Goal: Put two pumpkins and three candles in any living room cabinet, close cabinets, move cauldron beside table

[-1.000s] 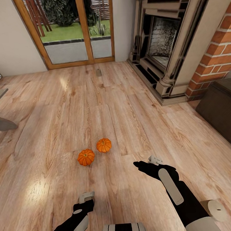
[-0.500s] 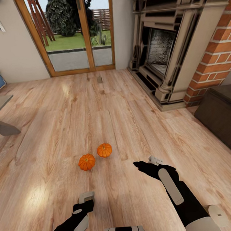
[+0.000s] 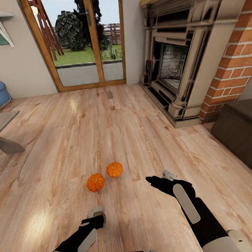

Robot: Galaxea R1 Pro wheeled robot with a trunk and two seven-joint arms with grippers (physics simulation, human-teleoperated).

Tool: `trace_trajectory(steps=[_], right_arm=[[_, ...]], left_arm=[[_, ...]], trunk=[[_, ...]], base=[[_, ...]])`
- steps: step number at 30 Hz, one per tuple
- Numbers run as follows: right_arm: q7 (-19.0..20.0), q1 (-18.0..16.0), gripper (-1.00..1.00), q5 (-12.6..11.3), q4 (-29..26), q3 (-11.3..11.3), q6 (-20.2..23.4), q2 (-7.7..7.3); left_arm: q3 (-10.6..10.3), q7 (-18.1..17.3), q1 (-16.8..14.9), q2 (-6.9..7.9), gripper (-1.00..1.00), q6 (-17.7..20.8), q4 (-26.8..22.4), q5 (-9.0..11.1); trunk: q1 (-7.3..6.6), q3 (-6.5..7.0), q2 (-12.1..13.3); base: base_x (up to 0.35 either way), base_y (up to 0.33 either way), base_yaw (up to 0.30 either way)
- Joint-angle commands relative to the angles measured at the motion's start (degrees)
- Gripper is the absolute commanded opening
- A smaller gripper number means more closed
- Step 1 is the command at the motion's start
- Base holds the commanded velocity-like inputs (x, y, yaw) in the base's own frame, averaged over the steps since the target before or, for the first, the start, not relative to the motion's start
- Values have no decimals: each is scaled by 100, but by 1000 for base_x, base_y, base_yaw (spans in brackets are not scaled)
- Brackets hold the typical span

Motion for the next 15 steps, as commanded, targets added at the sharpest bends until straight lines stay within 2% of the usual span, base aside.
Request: trace_trajectory(steps=[1, 6, 10, 12, 15], right_arm=[[-58, -3, 100, -60, -7, 2, 8, -6], [-58, -3, 100, -60, -7, 4, 8, -11], [-58, -3, 100, -60, -7, 2, 8, -12], [-58, -3, 100, -60, -7, -3, 8, -12], [-58, -3, 100, -60, -7, -4, 8, -22]], left_arm=[[-44, 49, -3, 99, -100, 219, -179, 59], [-13, 41, -3, 429, -100, 861, -829, 192], [-10, 36, -3, 626, -100, 1360, -1227, 431], [-15, 32, -1, 790, -100, 1711, -1527, 656], [-22, 25, 8, 1029, -100, 1920, -1850, 970]], trunk=[[-3, 18, 0], [-16, 129, 6], [-26, 217, 12], [-32, 262, 14], [-39, 328, 18]], base=[[0, 0, 0], [0, 0, 0], [0, 0, 0], [0, 0, 0], [0, 0, 0]])
